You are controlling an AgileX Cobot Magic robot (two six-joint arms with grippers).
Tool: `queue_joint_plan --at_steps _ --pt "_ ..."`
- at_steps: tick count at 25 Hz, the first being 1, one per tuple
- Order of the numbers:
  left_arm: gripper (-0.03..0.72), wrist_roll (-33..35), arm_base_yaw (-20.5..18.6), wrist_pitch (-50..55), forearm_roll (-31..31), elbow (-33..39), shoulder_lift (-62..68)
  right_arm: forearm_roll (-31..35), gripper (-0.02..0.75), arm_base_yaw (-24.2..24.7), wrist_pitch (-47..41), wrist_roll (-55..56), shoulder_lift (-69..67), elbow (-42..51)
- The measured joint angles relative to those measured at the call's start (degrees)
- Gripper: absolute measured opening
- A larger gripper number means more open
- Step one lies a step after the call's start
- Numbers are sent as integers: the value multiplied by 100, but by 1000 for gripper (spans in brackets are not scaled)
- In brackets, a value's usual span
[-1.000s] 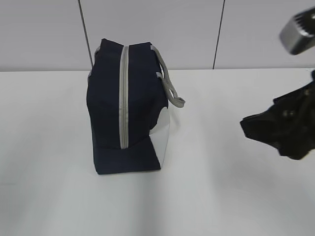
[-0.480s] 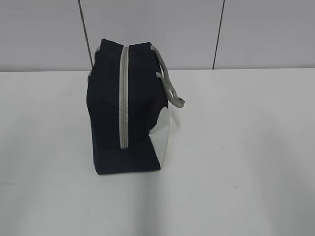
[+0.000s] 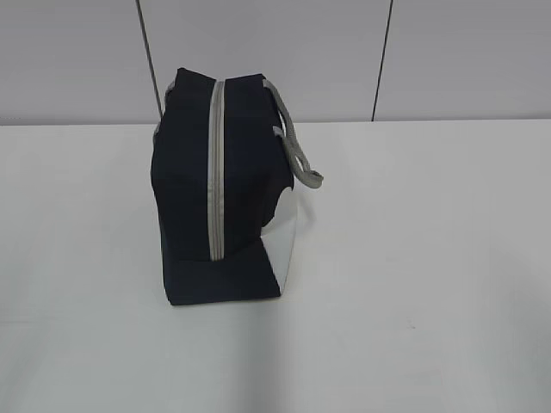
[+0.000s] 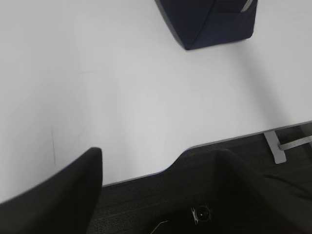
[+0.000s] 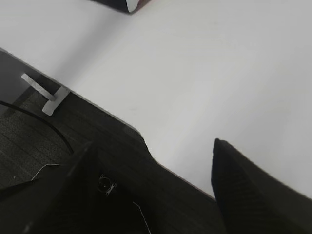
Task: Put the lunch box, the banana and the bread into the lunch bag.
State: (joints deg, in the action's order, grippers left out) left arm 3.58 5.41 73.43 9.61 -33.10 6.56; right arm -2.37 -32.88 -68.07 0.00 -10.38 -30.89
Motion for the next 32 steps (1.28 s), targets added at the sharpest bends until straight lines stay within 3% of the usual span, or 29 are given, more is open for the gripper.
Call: queue_joint_plan --at_steps 10,17,32 --pt "486 1 0 -227 -366 31 -55 -55 532 -10 250 189 65 206" --pt "486 16 0 -921 -361 285 -55 -63 532 -10 259 202 65 206" --pt "486 16 0 -1005 -355 321 -55 -63 531 -10 259 214 65 206"
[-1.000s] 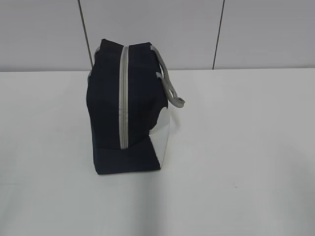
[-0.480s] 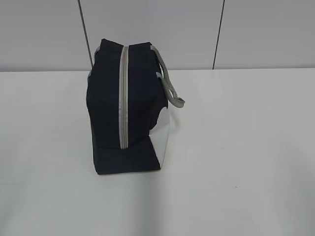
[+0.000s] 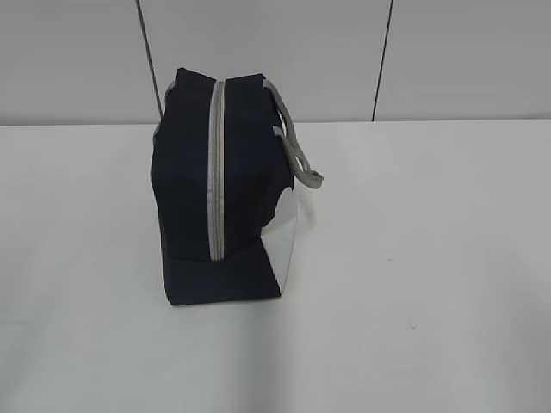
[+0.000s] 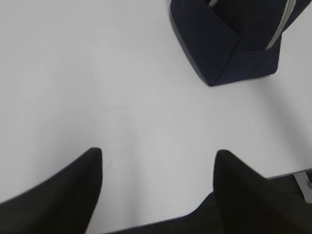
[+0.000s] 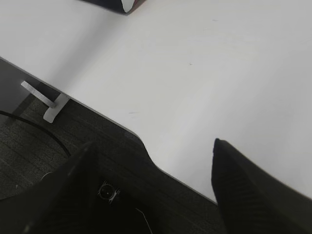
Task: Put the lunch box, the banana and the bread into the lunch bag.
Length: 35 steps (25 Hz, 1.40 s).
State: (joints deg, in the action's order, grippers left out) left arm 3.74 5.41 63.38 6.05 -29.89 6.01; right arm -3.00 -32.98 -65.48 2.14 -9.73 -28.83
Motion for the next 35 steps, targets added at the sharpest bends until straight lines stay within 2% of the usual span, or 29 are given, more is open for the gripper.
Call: queue_joint_plan --at_steps 7,9,11,17,20,23,27,35 --pt "486 0 0 0 0 0 0 0 531 0 5 0 0 0" --pt "486 0 0 0 0 0 -19 0 531 162 5 0 38 0" --pt "486 0 0 0 0 0 -93 0 531 567 5 0 111 0" --pt "486 0 -114 0 0 0 -448 0 531 2294 5 0 476 0" --pt "486 0 -141 0 0 0 -606 0 531 2895 5 0 687 12" --pt "486 0 -267 0 5 0 -690 0 531 3279 5 0 897 12" --pt "486 0 -481 0 5 0 -690 0 531 3525 5 0 1064 12" --pt "474 0 -514 0 5 0 -690 0 531 3562 -9 0 1077 12"
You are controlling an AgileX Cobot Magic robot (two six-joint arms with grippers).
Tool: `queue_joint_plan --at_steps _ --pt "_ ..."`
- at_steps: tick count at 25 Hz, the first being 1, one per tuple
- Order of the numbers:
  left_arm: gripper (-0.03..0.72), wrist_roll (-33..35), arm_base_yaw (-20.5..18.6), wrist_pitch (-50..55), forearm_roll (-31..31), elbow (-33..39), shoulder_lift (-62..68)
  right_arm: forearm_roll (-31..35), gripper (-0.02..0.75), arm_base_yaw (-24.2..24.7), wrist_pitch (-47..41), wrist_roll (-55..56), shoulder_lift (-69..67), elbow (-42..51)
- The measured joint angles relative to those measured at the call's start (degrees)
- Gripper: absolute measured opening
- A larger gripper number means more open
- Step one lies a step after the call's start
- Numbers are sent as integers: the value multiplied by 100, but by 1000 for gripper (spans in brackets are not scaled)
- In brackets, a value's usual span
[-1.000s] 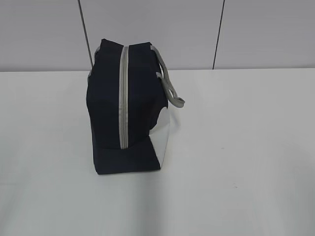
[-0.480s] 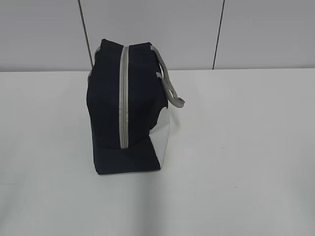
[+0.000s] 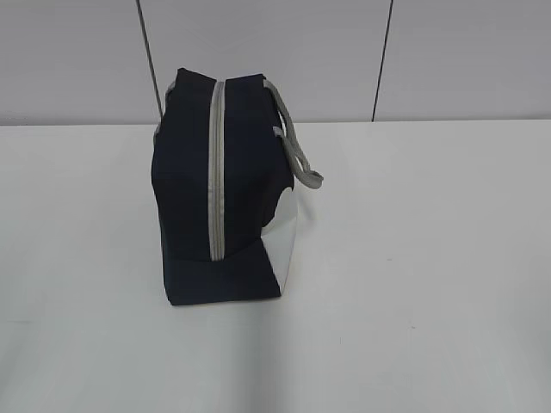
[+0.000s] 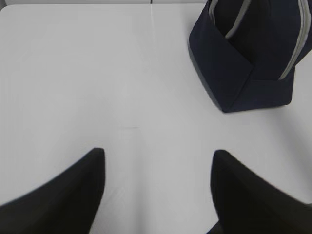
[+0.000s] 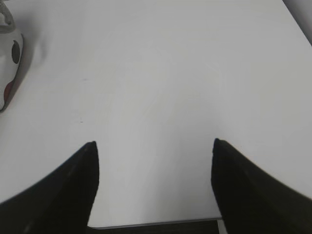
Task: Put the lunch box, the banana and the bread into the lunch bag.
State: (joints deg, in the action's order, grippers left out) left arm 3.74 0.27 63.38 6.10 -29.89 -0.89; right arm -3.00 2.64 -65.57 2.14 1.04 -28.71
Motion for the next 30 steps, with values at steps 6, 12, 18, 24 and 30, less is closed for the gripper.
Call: queue_joint_plan --at_steps 6,12,18,24,30 --pt "437 0 0 0 0 0 0 0 531 0 0 0 0 0" --pt "424 0 0 0 0 0 0 0 531 0 0 0 0 0" --pt "424 0 -6 0 0 0 0 0 531 0 10 0 0 0" --pt "424 0 -6 0 0 0 0 0 531 0 10 0 0 0" --pt "423 0 -6 0 0 0 0 0 531 0 10 0 0 0"
